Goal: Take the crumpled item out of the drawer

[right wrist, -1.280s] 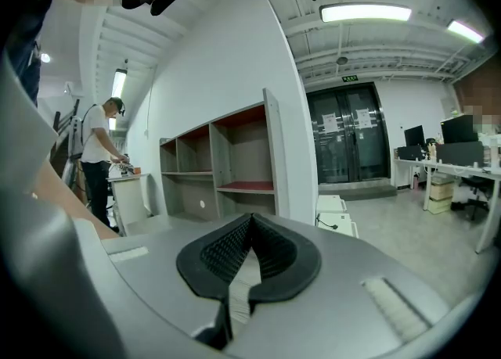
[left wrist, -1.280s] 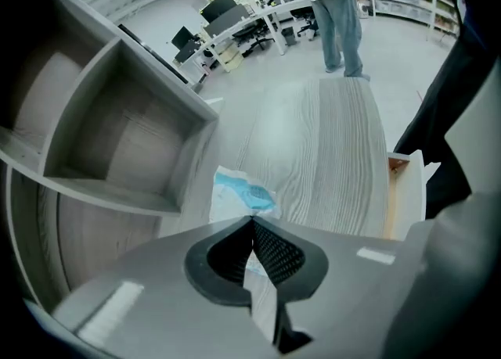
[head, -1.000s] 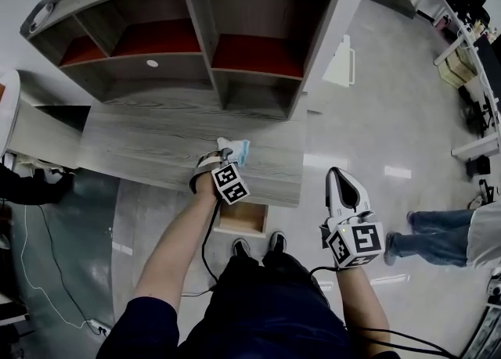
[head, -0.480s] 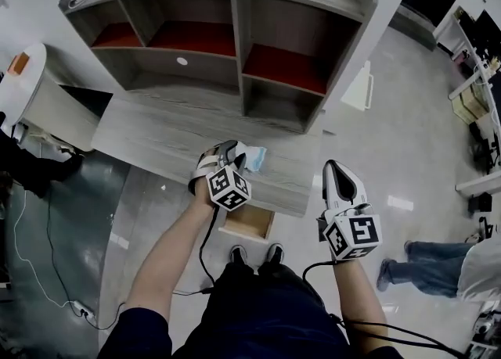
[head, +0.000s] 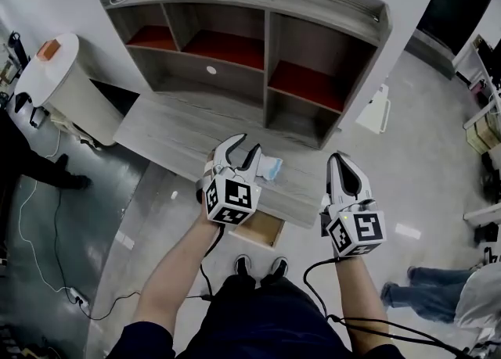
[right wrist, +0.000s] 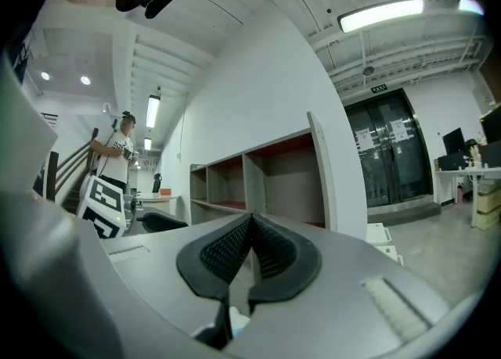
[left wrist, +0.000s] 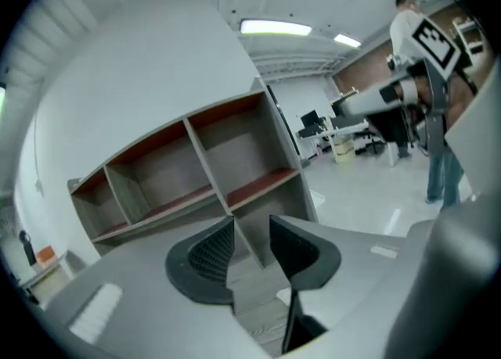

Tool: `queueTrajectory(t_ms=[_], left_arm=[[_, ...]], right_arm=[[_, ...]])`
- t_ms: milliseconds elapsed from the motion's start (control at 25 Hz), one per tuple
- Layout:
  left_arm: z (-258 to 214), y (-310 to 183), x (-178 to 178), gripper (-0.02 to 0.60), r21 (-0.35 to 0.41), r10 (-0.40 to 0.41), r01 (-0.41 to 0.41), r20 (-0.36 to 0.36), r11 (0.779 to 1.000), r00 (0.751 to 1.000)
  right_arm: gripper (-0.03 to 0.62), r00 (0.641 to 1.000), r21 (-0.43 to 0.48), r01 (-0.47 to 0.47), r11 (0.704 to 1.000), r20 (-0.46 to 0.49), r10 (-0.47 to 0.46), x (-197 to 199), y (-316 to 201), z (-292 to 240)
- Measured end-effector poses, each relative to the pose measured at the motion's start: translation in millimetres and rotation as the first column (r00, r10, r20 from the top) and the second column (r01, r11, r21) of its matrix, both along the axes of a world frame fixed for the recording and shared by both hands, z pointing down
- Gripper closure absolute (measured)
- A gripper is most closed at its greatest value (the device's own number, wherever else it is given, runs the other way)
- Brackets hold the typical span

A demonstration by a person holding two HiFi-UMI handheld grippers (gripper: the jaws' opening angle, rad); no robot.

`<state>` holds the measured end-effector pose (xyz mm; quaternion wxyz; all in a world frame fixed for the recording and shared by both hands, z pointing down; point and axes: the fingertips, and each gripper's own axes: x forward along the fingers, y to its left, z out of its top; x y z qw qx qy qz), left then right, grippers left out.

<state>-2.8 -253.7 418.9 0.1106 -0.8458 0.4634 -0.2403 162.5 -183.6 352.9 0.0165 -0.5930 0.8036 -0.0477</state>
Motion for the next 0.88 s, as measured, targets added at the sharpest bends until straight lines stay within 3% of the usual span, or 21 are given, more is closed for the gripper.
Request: queueTrajectory(t_ms=[160,280,320,440,720,880], left_arm=[[-39.8,12.8,-2.8,0.457,-0.003,-0.012,0.012,-0.162,1.0,0.987],[-77.1,24.3,-0.3,0.567,0.053,0.024,-0.011,-0.248,0.999,0.968],[-88.2,28.8,1.0,0.575,0.073,0.037,-0.018,-0.268,0.997,0.963],[-110.7,37.6,1.7,0.577,0.1,0.046,-0.015,-0.314,0.995,0.948],[-136.9,31.7,-24.3,0.577,0.079,-0.031,0.074,-0.446,0.994,0.895],[-152.4,29.9,-34.9,0.578,0.1,-0.036,0.095,-0.48,0.99,0.877]], right_arm=[[0.588,1.0,0.029,0.028,0.999,0.001,-0.028,-13.7,-3.5,-12.9],[0.588,0.999,0.064,0.045,0.997,-0.024,-0.043,-23.1,-4.0,-28.3],[0.588,0.998,0.075,0.047,0.996,-0.033,-0.045,-25.4,-3.4,-34.1],[0.588,0.997,0.103,0.047,0.994,-0.058,-0.041,-29.4,-2.2,-52.1],[0.588,0.997,0.189,0.037,0.981,-0.079,-0.022,-32.6,-2.0,-89.3],[0.588,0.997,0.207,0.027,0.978,-0.078,-0.011,-30.1,-2.9,-98.9]])
